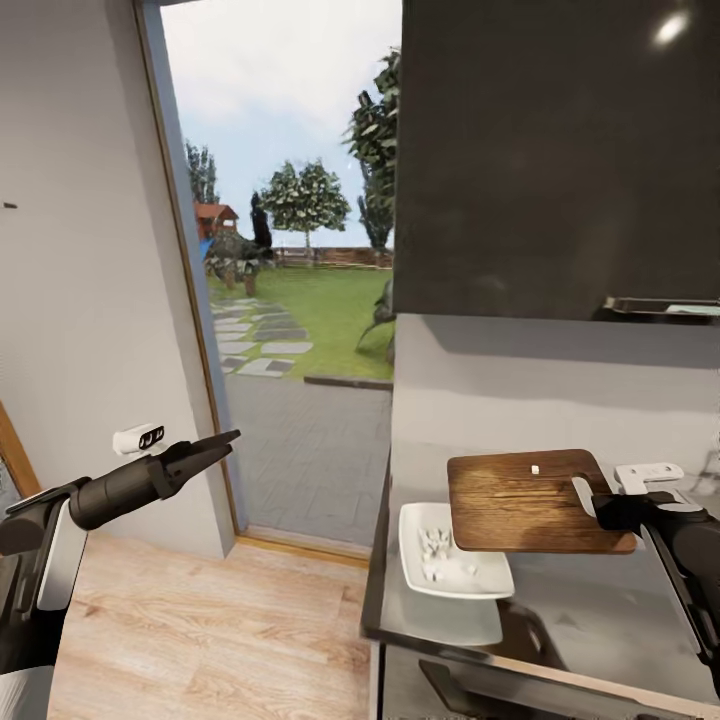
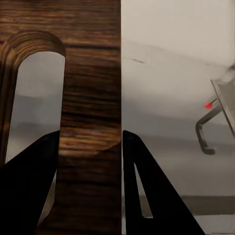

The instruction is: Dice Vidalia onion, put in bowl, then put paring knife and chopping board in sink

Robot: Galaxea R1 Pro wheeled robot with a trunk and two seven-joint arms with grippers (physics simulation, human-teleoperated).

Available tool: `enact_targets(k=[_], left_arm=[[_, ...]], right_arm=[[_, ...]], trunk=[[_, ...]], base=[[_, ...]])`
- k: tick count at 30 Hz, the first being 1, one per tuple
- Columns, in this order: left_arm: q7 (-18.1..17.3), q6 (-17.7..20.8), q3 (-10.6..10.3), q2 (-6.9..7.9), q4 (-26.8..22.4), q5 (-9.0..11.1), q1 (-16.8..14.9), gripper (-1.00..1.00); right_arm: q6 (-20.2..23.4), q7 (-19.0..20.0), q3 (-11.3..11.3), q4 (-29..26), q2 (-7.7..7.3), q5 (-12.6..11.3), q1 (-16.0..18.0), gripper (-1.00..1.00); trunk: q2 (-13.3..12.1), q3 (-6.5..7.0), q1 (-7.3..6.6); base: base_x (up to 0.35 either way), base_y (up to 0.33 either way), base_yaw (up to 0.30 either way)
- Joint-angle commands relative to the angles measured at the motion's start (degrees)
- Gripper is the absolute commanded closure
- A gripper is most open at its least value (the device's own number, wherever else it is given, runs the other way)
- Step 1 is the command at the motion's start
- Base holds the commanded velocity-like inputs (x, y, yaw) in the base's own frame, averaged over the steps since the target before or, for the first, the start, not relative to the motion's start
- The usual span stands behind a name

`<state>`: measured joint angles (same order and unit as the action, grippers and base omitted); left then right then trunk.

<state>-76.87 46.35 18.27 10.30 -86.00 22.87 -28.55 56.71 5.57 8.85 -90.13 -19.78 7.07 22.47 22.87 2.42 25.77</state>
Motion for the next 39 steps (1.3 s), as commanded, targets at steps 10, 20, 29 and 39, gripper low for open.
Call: enact_targets(k=[10,20,29,39], left_arm=[[-0.1,0.6,-0.1,-0.02,0.0,0.1,0.0,-1.0],[-0.1,0.6,0.0,-0.02,0.0,0.1,0.0,-1.0],[-0.1,0.6,0.0,-0.02,0.0,0.1,0.0,-1.0],[-0.1,0.6,0.0,-0.02,0.0,0.1,0.0,-1.0]], right_arm=[[0.2,0.5,-0.1,-0.1,-0.06,0.6,0.0,1.0],[0.2,-2.4,-2.6,-0.1,0.0,0.6,0.0,1.0],[0.2,-9.1,-5.4,-0.1,2.67,0.7,0.0,1.0],[0.2,-13.7,-5.7,-0.1,3.68,0.7,0.0,1.0]], trunk=[[0.1,0.9,0.01],[0.1,1.82,0.01],[0.1,2.66,0.01],[0.1,3.58,0.01]], base=[[-0.043,0.027,0.0],[0.0,0.0,0.0],[0.0,0.0,0.0],[0.0,0.0,0.0]])
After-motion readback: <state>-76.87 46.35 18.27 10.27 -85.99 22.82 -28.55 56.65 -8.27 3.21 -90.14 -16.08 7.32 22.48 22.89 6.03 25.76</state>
